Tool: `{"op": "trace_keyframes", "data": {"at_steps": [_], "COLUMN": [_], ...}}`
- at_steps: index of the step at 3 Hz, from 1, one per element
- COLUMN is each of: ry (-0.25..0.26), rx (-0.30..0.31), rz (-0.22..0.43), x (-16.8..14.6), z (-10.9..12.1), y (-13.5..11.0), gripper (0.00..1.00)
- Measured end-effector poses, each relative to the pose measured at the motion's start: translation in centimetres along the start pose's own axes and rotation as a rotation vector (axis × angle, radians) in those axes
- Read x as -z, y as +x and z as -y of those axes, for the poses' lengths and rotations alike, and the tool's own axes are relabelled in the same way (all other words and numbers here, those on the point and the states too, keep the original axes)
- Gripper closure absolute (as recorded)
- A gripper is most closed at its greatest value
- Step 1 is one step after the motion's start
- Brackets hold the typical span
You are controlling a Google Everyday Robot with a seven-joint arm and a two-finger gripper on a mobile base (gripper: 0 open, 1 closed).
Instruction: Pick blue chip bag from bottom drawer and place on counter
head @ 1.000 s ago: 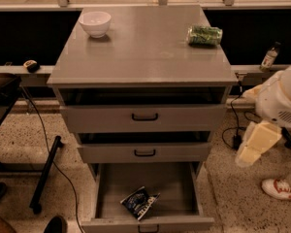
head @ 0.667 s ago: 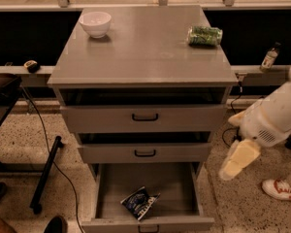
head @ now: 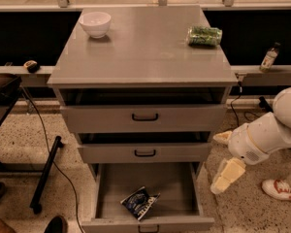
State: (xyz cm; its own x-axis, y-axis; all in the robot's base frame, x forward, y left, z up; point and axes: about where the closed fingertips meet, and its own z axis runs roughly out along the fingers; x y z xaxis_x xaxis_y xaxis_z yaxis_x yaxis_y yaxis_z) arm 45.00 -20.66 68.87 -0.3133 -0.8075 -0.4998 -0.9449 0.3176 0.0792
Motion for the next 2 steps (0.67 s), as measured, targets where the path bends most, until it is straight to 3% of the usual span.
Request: {"op": "trace_keyframes", "data": {"at_steps": [1,2], "ry": [-0.001,-0.025], "rx": [0.027,-0.106], "rz": [-0.001,0.047], "x": [0.0,-4.4], "z": [0.0,0.5], "y": [0.0,2.5], "gripper": [0.00,0.00]}}
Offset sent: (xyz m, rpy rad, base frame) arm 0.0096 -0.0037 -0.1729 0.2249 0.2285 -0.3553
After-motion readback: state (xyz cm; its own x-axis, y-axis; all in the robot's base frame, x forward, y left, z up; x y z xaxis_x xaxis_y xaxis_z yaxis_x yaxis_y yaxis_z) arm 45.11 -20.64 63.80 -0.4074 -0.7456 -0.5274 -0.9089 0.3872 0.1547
